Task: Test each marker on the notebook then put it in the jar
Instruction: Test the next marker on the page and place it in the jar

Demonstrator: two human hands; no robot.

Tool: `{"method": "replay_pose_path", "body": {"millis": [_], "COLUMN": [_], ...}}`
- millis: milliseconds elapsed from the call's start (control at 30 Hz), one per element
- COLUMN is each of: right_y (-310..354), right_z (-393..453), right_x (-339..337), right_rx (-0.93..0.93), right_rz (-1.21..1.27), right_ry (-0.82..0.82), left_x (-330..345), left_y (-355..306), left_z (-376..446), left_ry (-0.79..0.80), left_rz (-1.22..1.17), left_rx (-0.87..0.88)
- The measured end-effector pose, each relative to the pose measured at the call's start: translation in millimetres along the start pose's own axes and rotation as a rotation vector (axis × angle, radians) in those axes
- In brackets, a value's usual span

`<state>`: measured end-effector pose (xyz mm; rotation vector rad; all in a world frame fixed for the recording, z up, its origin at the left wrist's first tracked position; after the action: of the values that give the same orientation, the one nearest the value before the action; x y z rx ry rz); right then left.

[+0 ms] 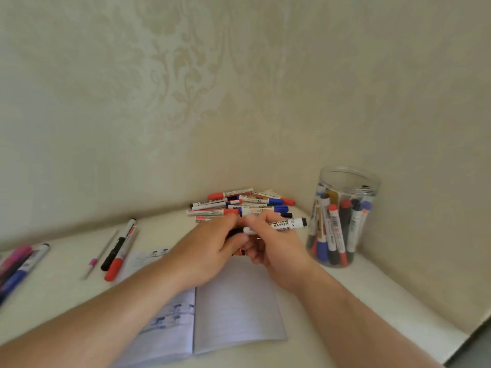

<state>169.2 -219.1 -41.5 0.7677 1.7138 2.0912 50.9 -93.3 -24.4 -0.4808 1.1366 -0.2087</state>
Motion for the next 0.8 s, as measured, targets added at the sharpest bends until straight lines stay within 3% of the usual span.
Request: {"method": "replay_pose_path", "body": {"millis": [167,300,467,633,800], "right_y": [-9.4,-6.3,0.4,5.2,15.0], "right_z": [1.9,-0.5,-2.6,-2.7,0.5], "right_x": [4.9,5.4,4.9,0.8,-4.7], "right_rx": [-0.066,-0.05,-0.006,-0.048,-0.09], "right_rz": [-0.036,0.036,0.099,0.154,0.099], "right_ry": [0.006,0.05,0.118,0.14,-0.004], "left_x": [12.9,14.3,8.9,2.2,-8.0], "left_y": [2.2,-5.0,-3.6,0.0,15.0], "left_z": [-12.7,-14.1,-9.5,-3.2,-14.0], "left_ry": [-0.059,0.007,0.013,-0.003,0.029], "left_rz": [0.009,-0.027,0.131,-0.061,0.055], "left_rx": [0.068,0.043,0.021,-0.038,-0.124]}}
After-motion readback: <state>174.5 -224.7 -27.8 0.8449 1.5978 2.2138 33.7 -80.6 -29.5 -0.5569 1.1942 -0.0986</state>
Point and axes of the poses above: each hand's wrist, its own z-axis towards the middle knuckle, its own x-axis out of the palm, y = z × x, the point moved 1 cm from there along z, towards the middle knuckle, and after that the axes turned 1 degree about -z, right-handed, at the moved point
